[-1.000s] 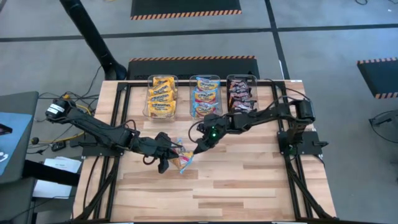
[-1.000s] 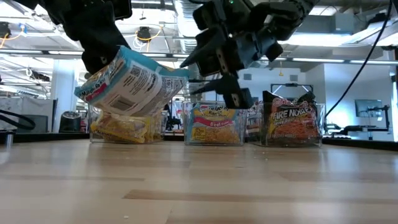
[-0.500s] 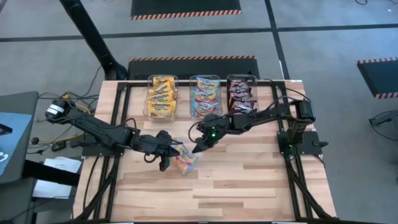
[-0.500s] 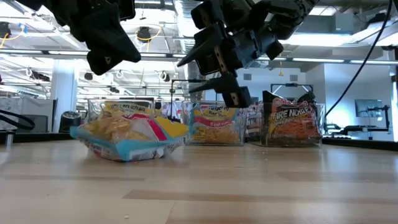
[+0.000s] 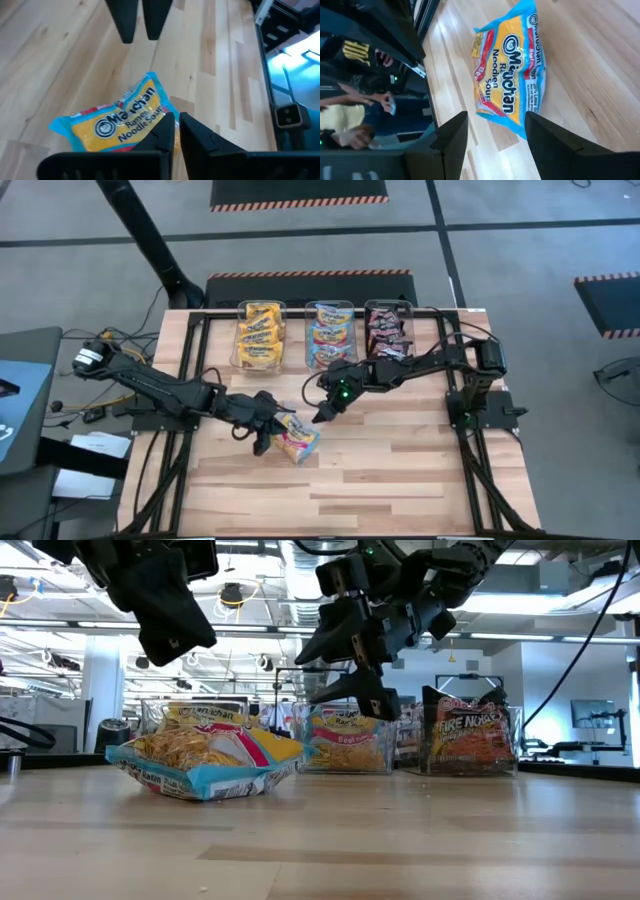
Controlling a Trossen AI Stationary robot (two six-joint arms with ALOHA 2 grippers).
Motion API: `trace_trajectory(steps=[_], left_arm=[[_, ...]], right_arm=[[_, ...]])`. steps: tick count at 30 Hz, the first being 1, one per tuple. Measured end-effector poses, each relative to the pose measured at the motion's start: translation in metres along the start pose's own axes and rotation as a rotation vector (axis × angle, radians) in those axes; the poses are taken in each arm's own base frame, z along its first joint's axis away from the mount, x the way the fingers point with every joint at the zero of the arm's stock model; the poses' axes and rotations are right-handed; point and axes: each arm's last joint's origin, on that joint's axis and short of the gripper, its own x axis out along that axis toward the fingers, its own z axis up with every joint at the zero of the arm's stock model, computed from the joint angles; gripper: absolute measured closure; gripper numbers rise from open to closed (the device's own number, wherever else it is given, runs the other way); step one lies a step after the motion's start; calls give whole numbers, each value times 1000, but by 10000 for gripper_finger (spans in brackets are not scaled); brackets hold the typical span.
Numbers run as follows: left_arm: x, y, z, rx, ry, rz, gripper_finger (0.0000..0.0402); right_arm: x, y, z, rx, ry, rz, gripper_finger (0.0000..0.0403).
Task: Sort Maruchan noodles
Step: Put the blue noodle pack into the middle transparent bin
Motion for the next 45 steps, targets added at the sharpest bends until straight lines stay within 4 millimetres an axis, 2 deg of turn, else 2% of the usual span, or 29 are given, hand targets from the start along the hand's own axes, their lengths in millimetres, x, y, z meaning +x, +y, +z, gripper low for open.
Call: trace_trajectory(steps=[7,13,22,27,35,45], left_arm=[[1,7,5,18,-5,-3,327],[2,9,6,-44,-27,29,280],[24,-4,-21,12,100,26,276],[34,-7,-33,67,119,84,276],[54,-15,-38,277,143,166,276],[83,-12,-51,363,291,281,276]], right_arm=[[3,4,-5,-78,41,28,182],[4,5,-8,-107,57,40,182],[4,6,-8,-128,58,41,182],[4,6,-8,-128,59,42,182],[4,6,-8,-127,60,43,182],[4,6,-8,-102,62,44,182]])
